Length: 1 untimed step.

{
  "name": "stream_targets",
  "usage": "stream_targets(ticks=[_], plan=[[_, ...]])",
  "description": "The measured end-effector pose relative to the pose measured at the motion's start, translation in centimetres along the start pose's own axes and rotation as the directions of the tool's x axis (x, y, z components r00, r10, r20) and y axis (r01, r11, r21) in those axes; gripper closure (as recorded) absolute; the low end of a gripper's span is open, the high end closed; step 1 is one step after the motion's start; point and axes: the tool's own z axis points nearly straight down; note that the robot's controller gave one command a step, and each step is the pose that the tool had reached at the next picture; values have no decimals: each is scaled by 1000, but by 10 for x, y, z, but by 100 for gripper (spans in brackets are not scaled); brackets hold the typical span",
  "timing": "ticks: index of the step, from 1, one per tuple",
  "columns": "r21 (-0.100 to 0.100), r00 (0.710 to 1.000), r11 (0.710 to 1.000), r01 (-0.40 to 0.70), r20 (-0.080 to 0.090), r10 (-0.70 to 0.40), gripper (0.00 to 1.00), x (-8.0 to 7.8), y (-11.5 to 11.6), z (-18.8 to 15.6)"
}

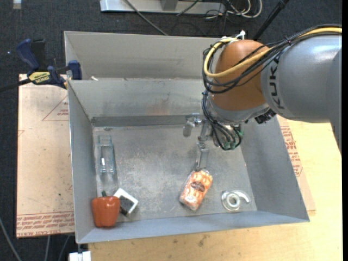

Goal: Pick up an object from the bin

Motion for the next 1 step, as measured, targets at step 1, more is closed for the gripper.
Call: stream_targets(ticks=[1], plan=[[0,1000,1000,-1,7,1,0,-1,0,-5]])
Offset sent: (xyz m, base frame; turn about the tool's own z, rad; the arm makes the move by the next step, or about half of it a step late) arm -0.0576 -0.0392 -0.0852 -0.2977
